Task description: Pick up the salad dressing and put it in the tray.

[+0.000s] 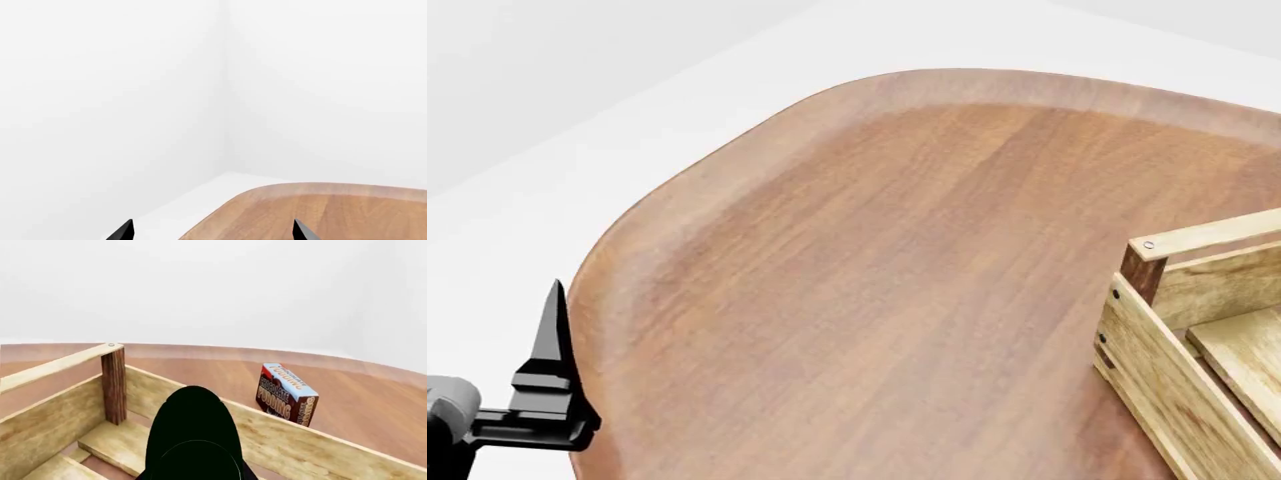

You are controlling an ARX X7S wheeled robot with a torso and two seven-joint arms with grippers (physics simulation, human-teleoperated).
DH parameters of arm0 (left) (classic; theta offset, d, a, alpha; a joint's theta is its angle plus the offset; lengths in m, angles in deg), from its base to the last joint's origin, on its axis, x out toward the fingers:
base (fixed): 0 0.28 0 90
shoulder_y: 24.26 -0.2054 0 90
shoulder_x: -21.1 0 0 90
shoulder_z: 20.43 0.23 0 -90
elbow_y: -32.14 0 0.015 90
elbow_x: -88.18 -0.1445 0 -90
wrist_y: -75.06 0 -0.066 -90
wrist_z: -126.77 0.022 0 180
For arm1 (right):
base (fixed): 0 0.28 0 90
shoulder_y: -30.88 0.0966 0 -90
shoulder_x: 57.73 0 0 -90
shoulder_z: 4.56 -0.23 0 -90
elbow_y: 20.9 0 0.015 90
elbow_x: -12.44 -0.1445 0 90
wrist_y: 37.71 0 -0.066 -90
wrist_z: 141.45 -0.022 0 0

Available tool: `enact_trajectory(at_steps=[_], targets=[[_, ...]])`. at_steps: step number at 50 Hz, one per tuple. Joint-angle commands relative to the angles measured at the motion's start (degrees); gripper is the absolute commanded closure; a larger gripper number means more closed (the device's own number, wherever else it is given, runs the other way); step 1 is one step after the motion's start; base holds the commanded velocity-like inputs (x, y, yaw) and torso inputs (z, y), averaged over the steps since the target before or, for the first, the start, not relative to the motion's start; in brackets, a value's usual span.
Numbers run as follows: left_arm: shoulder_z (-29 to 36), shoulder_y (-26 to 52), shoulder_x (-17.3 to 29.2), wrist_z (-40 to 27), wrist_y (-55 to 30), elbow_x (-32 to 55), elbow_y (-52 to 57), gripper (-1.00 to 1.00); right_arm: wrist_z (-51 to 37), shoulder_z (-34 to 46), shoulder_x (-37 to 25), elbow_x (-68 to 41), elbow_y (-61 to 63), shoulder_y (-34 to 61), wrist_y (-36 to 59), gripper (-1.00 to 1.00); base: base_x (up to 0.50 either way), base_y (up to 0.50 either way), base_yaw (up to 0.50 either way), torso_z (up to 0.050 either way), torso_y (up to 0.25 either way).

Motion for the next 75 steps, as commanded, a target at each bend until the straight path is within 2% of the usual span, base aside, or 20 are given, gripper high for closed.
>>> enact_trajectory(at_steps=[1, 24, 40, 41, 75], targets=[[0.21, -0.05, 0.19, -0.25, 0.13, -0.07, -0.08, -1.00, 0.81, 0.71, 0.79, 3.73, -16.45, 4.50, -11.70, 1.00, 0.00, 0.00, 0.00, 0.000, 0.000], [0.91, -0.16, 0.61, -0.57, 0.68, -0.46, -0.07, -1.00, -0.25, -7.32, 2.94, 7.78, -16.56, -1.95, -13.61, 1.00, 0.00, 0.00, 0.00, 0.000, 0.000], [1.16, 0.07, 1.00, -0.80, 0.69, -0.49, 0.26, -1.00, -0.43, -10.72, 3.55, 10.23, -16.59, -2.90, -13.33, 1.00, 0.00, 0.00, 0.00, 0.000, 0.001], [1.18, 0.07, 1.00, -0.81, 0.75, -0.50, 0.22, -1.00, -0.39, -10.74, 3.45, 10.40, -16.58, -2.71, -13.11, -1.00, 0.00, 0.00, 0.00, 0.000, 0.000], [1.40, -0.08, 1.45, -1.46, 0.96, -0.10, 0.73, -1.00, -1.06, -11.02, 2.02, 11.81, -16.55, -1.78, -15.24, -1.00, 0.00, 0.00, 0.00, 0.000, 0.000]])
